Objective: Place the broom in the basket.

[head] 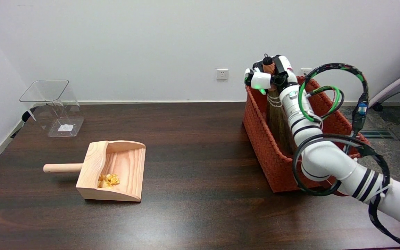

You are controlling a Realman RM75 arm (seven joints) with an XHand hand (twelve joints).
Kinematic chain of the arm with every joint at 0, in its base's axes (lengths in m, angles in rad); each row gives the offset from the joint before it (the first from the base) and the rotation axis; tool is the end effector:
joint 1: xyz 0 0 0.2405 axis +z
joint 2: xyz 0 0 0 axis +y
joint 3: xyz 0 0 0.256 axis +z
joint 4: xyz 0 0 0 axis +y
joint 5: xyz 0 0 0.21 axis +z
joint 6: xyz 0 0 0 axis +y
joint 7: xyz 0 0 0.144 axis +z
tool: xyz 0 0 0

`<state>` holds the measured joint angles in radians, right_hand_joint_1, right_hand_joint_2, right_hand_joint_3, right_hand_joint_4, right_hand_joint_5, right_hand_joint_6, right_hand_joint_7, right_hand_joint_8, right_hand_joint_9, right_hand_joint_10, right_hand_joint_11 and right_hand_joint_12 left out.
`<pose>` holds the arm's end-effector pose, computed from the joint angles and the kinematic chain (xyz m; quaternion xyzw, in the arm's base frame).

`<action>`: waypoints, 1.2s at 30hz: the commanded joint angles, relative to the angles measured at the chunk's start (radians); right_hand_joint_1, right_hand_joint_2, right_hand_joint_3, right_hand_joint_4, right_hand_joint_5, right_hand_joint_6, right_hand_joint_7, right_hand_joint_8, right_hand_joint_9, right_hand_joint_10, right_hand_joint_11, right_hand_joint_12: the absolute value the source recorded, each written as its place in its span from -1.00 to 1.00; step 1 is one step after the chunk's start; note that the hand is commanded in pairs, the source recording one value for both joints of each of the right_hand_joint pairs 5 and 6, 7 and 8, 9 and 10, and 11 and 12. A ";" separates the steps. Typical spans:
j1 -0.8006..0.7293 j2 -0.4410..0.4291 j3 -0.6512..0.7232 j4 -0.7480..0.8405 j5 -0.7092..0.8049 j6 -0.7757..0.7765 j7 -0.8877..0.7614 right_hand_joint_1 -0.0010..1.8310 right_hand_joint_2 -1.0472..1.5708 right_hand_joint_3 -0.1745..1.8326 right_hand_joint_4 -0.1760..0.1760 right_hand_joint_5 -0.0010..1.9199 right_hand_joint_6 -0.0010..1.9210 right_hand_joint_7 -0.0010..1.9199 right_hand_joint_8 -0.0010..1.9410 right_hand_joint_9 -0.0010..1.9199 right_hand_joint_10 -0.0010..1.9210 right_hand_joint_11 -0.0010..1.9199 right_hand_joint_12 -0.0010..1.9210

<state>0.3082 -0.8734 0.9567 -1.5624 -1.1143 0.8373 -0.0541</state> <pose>-0.1905 -0.3812 0.3618 0.4993 -0.2866 0.5059 0.6423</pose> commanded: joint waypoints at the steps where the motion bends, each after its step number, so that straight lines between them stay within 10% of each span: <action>1: -0.011 -0.074 0.029 -0.007 -0.227 0.073 0.076 0.28 0.04 0.70 0.00 1.00 1.00 1.00 0.98 1.00 1.00 1.00 1.00; 8: -0.025 -0.086 -0.068 0.056 -0.094 0.021 0.084 0.26 0.00 0.66 0.00 1.00 1.00 1.00 0.98 1.00 1.00 1.00 1.00; 13: -0.023 -0.091 -0.072 0.062 -0.101 0.024 0.083 -0.01 0.46 0.07 0.00 1.00 1.00 1.00 0.98 1.00 1.00 1.00 1.00; 19: -0.015 -0.093 -0.071 0.054 -0.120 0.031 0.084 0.12 -0.36 1.00 0.00 0.09 0.09 0.44 0.43 0.09 0.09 0.09 0.09; 23: -0.013 -0.097 -0.070 0.052 -0.140 0.033 0.084 0.19 -0.62 0.96 0.00 -0.46 -0.46 -0.05 -0.06 -0.46 -0.46 -0.46 -0.46; 25: -0.014 -0.099 -0.071 0.053 -0.140 0.033 0.084 0.14 -0.55 0.61 0.00 -0.83 -0.83 -0.38 -0.39 -0.83 -0.83 -0.83 -0.83; 36: -0.012 -0.099 -0.058 0.026 -0.221 0.095 0.072 0.03 -0.70 0.65 0.00 -0.90 -0.90 -1.00 -1.00 -0.90 -0.90 -0.90 -0.90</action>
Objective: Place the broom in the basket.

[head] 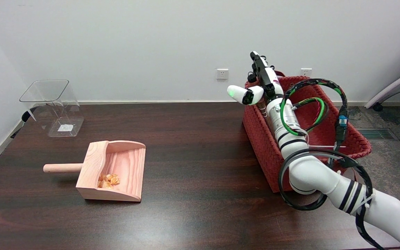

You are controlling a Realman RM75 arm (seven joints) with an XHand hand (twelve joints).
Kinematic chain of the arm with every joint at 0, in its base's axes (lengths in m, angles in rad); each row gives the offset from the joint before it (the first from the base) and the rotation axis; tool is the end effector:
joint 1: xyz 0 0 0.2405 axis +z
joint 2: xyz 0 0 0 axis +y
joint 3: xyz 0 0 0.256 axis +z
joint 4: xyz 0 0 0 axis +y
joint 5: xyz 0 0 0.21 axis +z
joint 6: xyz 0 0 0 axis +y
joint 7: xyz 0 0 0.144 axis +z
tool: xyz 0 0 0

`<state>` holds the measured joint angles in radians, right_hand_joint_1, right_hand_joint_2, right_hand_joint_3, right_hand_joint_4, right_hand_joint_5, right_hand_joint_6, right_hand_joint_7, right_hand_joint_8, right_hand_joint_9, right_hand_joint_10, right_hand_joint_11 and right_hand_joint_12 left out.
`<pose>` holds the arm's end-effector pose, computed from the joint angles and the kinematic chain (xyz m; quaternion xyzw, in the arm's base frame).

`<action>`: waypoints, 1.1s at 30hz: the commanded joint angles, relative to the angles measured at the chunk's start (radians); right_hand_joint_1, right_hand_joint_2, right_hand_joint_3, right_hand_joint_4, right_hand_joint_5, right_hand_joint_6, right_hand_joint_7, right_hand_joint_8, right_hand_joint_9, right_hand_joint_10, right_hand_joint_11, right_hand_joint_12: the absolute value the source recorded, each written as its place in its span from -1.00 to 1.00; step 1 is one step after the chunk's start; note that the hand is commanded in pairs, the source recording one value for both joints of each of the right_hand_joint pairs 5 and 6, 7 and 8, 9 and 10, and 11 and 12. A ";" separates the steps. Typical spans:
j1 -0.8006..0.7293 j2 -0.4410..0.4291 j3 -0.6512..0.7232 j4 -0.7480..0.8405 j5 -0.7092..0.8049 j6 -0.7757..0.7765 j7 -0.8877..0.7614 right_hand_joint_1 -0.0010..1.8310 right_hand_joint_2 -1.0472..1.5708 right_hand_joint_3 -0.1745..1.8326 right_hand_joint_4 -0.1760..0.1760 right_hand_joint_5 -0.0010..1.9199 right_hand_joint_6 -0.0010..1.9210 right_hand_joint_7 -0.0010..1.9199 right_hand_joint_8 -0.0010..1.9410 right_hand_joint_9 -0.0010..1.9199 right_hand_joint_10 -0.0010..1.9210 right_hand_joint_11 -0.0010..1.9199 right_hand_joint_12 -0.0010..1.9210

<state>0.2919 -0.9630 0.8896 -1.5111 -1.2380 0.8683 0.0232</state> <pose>-0.2170 -0.3771 0.3285 0.5102 -0.3009 0.5034 0.6291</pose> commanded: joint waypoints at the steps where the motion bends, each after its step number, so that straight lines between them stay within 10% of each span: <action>1: 0.003 -0.010 0.016 -0.030 -0.107 0.067 -0.007 0.03 -0.70 0.64 0.00 -0.90 -0.90 -1.00 -1.00 -0.90 -0.90 -0.90 -0.90; 33: -0.159 0.047 0.425 -0.108 -0.172 0.030 -0.005 -0.01 -0.68 0.33 0.00 -0.90 -0.91 -1.00 -1.00 -0.90 -0.91 -0.90 -0.91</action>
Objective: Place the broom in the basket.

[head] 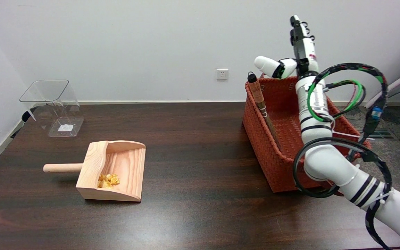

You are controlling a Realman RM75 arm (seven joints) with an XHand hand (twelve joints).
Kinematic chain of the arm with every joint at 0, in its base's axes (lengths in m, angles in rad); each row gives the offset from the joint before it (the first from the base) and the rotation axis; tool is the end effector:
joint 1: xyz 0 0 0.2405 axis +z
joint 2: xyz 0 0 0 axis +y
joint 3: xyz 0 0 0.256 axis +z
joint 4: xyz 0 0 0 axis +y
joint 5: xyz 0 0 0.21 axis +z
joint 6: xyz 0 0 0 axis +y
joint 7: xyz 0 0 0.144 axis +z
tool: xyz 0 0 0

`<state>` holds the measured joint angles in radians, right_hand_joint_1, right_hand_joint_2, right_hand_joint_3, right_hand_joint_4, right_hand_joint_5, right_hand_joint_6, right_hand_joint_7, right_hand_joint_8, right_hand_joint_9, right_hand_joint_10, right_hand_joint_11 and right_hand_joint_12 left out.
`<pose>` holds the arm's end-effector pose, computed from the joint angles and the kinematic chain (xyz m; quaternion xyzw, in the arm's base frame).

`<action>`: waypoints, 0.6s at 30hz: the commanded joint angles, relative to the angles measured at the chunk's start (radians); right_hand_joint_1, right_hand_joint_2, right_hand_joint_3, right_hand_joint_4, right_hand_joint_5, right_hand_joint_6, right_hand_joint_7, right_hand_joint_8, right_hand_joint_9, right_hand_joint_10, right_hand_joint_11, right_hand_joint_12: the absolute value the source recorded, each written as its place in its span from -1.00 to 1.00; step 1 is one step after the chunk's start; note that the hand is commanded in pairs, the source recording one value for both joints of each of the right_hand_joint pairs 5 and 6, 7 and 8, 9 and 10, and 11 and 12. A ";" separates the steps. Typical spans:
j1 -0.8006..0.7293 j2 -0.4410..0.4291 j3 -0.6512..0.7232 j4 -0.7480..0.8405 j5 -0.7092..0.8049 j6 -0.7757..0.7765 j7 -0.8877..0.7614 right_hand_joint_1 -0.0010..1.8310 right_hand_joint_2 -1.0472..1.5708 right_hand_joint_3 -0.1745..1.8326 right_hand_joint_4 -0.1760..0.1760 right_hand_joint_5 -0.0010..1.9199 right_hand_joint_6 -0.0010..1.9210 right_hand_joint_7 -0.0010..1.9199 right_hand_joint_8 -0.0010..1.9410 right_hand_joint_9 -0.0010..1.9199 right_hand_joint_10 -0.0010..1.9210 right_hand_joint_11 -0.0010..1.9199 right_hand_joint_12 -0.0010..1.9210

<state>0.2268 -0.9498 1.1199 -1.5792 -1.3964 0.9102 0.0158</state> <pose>-0.1617 -0.3631 0.3756 0.5035 -0.1802 0.5639 0.6293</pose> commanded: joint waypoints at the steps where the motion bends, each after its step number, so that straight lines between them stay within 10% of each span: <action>1: -0.109 0.035 0.220 -0.044 -0.010 -0.020 0.007 -0.01 -0.68 0.32 0.00 -0.91 -0.91 -1.00 -1.00 -0.91 -0.91 -0.91 -0.91; 18: -0.223 0.087 0.395 -0.059 0.100 -0.046 0.025 -0.04 -0.64 0.10 0.00 -0.91 -0.91 -1.00 -1.00 -0.91 -0.91 -0.91 -0.91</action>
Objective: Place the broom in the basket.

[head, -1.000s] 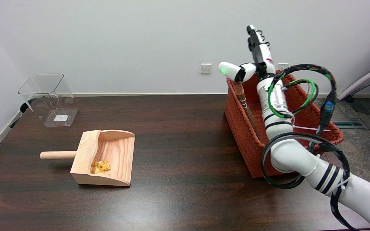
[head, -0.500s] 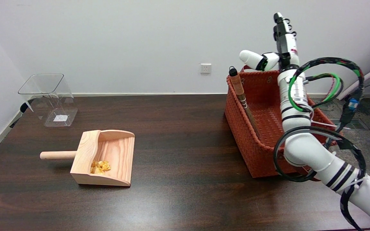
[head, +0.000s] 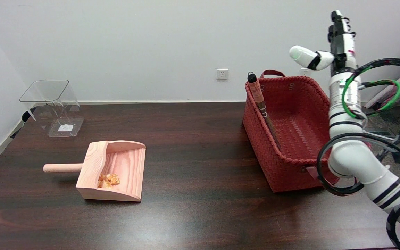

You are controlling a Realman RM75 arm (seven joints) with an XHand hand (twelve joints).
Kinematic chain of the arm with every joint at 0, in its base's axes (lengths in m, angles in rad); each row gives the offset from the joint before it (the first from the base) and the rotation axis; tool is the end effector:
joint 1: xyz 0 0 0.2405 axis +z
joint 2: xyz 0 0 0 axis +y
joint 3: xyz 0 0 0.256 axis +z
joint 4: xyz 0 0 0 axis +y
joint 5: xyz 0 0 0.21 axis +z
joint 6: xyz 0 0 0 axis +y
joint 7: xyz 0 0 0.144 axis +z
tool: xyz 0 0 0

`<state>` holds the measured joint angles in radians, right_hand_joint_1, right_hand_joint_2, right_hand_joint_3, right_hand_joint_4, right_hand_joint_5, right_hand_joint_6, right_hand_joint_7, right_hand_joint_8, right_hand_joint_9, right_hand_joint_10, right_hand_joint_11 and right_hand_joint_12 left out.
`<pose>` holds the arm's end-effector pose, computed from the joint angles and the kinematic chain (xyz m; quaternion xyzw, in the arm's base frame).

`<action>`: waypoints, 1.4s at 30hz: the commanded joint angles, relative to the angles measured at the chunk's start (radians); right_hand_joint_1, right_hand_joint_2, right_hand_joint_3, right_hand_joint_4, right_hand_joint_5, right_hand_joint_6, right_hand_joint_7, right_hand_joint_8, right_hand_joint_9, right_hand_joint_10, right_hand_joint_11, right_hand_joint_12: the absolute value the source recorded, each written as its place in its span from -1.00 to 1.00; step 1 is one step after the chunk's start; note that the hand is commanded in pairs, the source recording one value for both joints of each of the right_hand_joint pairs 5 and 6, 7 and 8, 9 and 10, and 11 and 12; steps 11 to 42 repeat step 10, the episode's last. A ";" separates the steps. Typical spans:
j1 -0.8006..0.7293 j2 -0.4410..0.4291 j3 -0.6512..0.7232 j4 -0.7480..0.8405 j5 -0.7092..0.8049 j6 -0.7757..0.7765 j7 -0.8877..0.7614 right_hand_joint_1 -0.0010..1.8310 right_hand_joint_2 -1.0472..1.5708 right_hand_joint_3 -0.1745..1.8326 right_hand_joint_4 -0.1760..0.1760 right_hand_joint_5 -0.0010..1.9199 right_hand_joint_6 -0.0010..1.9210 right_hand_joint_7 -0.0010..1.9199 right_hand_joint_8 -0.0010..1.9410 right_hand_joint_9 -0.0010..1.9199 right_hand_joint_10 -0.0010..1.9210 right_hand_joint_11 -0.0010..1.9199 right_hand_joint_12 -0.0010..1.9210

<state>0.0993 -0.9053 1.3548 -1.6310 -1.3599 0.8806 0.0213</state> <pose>-0.1474 -0.3350 0.4341 0.4536 -0.1451 0.5933 0.6490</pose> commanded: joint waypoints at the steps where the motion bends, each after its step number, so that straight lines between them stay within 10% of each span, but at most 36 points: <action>1: -0.096 0.043 0.160 -0.002 0.060 -0.015 0.031 -0.04 -0.64 0.10 0.00 -0.91 -0.91 -1.00 -1.00 -0.91 -0.91 -0.91 -0.91; 42: -0.106 0.043 0.175 0.080 0.008 -0.015 0.165 -0.03 -0.67 0.12 0.00 -0.91 -0.91 -1.00 -1.00 -0.91 -0.91 -0.91 -0.91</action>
